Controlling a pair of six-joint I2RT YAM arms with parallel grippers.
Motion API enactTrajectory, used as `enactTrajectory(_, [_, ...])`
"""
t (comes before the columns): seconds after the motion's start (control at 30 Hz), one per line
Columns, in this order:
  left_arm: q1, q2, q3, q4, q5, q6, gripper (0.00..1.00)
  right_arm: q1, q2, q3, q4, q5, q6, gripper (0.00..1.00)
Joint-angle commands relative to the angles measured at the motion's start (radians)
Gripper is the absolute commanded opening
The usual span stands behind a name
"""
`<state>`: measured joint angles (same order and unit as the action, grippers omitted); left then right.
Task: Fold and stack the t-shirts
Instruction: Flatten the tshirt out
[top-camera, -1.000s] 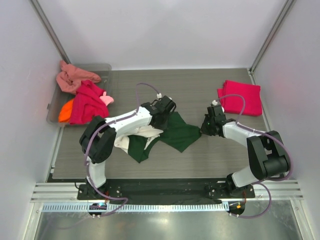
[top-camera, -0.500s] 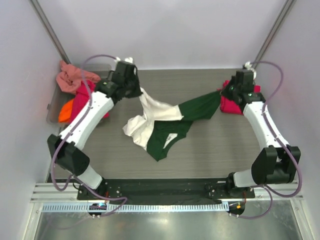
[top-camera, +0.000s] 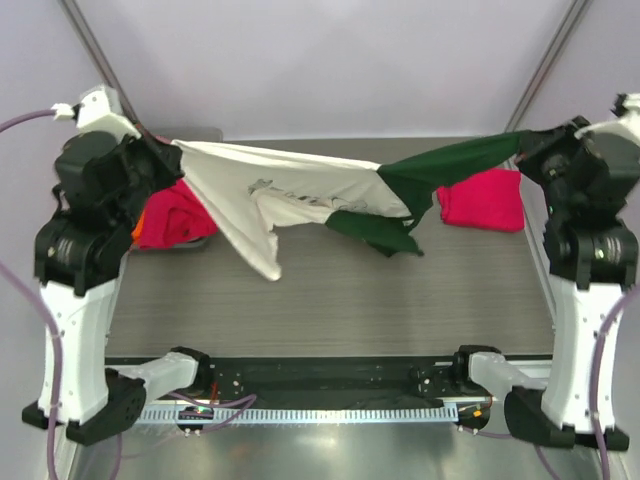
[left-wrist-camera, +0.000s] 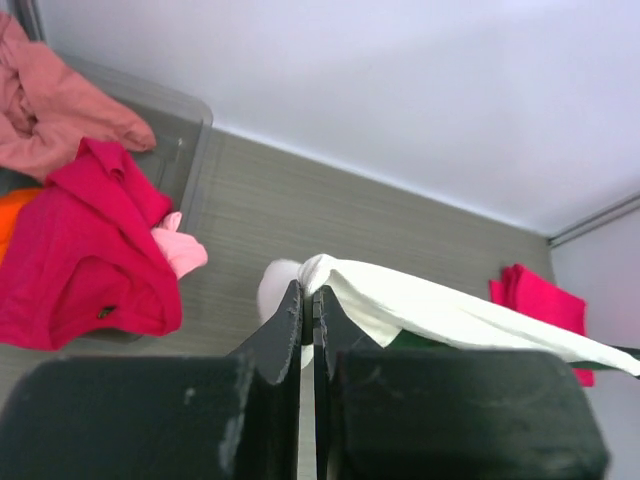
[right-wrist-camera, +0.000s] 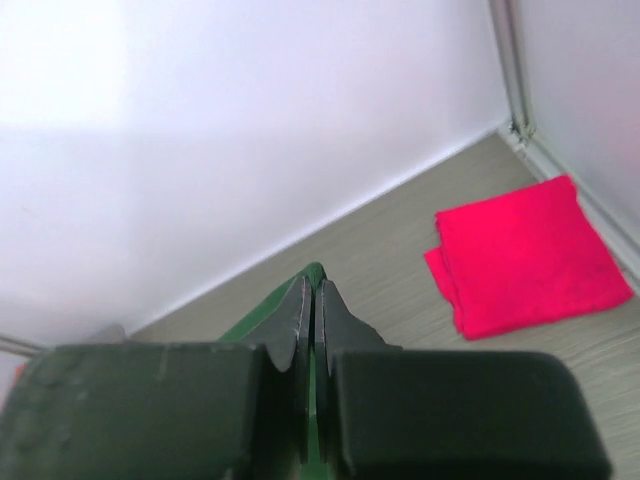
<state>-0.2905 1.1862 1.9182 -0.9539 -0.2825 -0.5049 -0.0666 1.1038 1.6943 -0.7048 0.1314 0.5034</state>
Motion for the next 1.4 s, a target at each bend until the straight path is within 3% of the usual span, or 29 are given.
enactTrajectory(0.0, [0.005,-0.106,0.005,0.010,0.015,0.036,0.00,-0.004,-0.129,0.039,-0.032,0.115,-0.037,0.01])
enactTrajectory(0.27, [0.004,-0.272,-0.033,0.020,0.244,-0.038,0.00,-0.004,-0.292,0.212,-0.070,0.126,-0.091,0.01])
enactTrajectory(0.4, [0.004,-0.260,-0.007,0.014,0.266,-0.053,0.00,-0.004,-0.217,0.404,-0.125,0.076,-0.077,0.01])
enactTrajectory(0.57, [0.004,-0.172,0.139,-0.006,0.266,-0.060,0.00,-0.004,-0.064,0.654,-0.139,-0.027,-0.026,0.01])
enactTrajectory(0.63, [0.005,-0.157,0.119,0.004,0.253,-0.066,0.00,-0.004,-0.035,0.647,-0.113,-0.065,0.004,0.01])
enactTrajectory(0.9, [0.005,-0.172,-0.393,0.231,0.189,-0.122,0.00,-0.004,0.027,0.211,0.088,-0.202,0.067,0.01])
enactTrajectory(1.0, [0.008,-0.079,-0.444,0.299,0.183,-0.135,0.00,-0.004,0.144,0.157,0.136,-0.278,0.096,0.01])
enactTrajectory(1.13, [0.080,0.107,-0.350,0.340,0.262,-0.170,0.00,0.030,0.335,0.218,0.179,-0.319,0.110,0.01])
enactTrajectory(1.2, [0.142,0.220,-0.271,0.369,0.325,-0.190,0.00,0.037,0.478,0.365,0.166,-0.325,0.121,0.01])
enactTrajectory(1.27, [0.181,0.370,-0.055,0.339,0.405,-0.198,0.00,0.034,0.648,0.755,0.102,-0.316,0.145,0.01])
enactTrajectory(1.3, [0.189,0.424,0.034,0.317,0.405,-0.198,0.00,0.028,0.713,0.757,0.082,-0.328,0.146,0.01])
enactTrajectory(1.33, [0.200,0.476,0.129,0.291,0.423,-0.196,0.00,0.013,0.767,0.869,0.074,-0.354,0.206,0.01])
enactTrajectory(1.37, [0.215,0.539,0.359,0.230,0.475,-0.196,0.00,-0.002,0.806,1.053,0.106,-0.398,0.263,0.01])
